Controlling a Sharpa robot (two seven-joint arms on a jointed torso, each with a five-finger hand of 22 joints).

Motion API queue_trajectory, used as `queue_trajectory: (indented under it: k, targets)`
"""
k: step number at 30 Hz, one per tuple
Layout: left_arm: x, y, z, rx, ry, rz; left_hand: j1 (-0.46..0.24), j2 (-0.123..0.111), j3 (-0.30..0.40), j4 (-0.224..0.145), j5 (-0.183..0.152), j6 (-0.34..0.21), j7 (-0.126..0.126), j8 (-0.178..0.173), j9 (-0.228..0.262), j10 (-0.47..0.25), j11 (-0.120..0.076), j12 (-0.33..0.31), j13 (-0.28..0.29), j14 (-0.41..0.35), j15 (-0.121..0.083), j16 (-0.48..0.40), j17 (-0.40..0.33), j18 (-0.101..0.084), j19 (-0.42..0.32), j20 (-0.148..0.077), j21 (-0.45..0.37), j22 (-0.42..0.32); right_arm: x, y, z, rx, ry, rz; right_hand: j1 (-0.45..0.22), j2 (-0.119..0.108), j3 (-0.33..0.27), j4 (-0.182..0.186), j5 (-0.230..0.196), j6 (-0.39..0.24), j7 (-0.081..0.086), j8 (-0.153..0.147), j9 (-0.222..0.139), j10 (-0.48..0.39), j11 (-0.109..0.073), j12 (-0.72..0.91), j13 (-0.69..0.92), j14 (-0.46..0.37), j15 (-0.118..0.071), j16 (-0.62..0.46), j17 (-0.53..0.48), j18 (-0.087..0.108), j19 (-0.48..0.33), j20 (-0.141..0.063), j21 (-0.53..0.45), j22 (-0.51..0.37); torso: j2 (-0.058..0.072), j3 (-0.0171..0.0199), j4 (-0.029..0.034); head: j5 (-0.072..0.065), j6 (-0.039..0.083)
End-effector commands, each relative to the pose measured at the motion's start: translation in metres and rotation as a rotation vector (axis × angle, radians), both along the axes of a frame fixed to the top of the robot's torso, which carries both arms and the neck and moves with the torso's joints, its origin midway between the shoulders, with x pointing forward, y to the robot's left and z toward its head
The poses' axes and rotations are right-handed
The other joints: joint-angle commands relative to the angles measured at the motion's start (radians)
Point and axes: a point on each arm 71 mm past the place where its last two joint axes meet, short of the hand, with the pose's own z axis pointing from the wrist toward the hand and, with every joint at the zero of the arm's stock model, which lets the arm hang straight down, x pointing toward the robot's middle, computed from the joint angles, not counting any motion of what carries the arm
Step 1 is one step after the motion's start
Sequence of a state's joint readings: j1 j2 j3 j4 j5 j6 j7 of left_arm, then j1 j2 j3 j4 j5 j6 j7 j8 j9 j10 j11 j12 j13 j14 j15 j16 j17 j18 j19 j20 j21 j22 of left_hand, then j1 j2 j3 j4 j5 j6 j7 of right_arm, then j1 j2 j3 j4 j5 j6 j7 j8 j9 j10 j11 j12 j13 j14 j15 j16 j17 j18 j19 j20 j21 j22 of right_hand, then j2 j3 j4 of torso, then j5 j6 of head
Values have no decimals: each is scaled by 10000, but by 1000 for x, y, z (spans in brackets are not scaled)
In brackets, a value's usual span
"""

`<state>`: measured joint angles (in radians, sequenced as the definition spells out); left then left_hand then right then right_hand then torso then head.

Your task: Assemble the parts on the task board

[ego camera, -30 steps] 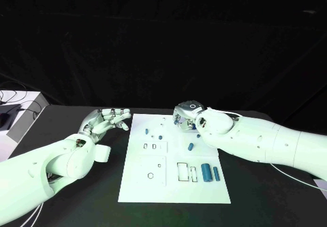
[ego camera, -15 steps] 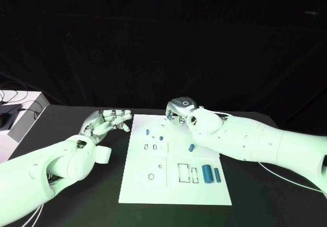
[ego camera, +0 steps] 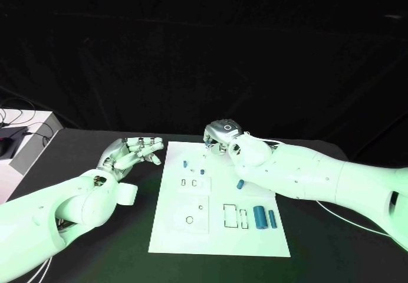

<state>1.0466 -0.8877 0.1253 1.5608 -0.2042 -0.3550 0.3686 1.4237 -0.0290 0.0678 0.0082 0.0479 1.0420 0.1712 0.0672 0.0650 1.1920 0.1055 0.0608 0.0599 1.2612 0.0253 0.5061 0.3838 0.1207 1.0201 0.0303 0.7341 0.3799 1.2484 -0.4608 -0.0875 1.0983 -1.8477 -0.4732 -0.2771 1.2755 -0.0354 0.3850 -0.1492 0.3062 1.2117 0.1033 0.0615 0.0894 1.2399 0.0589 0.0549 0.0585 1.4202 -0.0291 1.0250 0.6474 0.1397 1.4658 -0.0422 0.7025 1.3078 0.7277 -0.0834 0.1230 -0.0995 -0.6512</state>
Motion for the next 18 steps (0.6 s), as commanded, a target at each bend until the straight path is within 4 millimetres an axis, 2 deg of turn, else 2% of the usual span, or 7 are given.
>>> queue_trajectory:
  k: [1, 6, 18]
  targets:
    - [-1, -2, 1, -32, -101, -209, 10, 27, 8, -60, 20, -69, -17, -41, -12, -83, -14, -13, -4, -55, -2, -1, -17, 29, -91, -5, 59, -7, 0, 1, 0, -115, -82, -12, 121, 109, 65, 0, 6, 69, 11, 28, 321, 41, -3, 33, 17, -16, -55, -22, 13, 108, 532, -51, -21, 489, 28, -28, 24, 24, -18]
    - [0, -1, 1, -29, -102, -201, 10, 27, 8, -60, 20, -69, -17, -41, -12, -83, -14, -13, -4, -55, -2, -1, -17, 29, -91, -5, 59, -7, 1, 1, -2, -211, 22, -16, 129, 104, 64, -3, 3, 66, 12, 26, 321, 38, -3, 34, 17, -15, -54, -23, 12, 103, 539, -50, -18, 535, 51, -62, 69, 29, -36]
    - [-1, 0, 2, -13, -122, -176, 10, 27, 8, -60, 20, -69, -17, -41, -12, -83, -14, -13, -4, -55, -2, -1, -17, 29, -91, -5, 59, -7, 2, -3, -4, -428, 222, -100, 131, 86, 57, -15, 0, 75, 11, 28, 323, 50, -6, 35, 18, -15, -56, -19, 14, 100, 542, -50, -19, 570, 90, -92, 80, -8, -28]
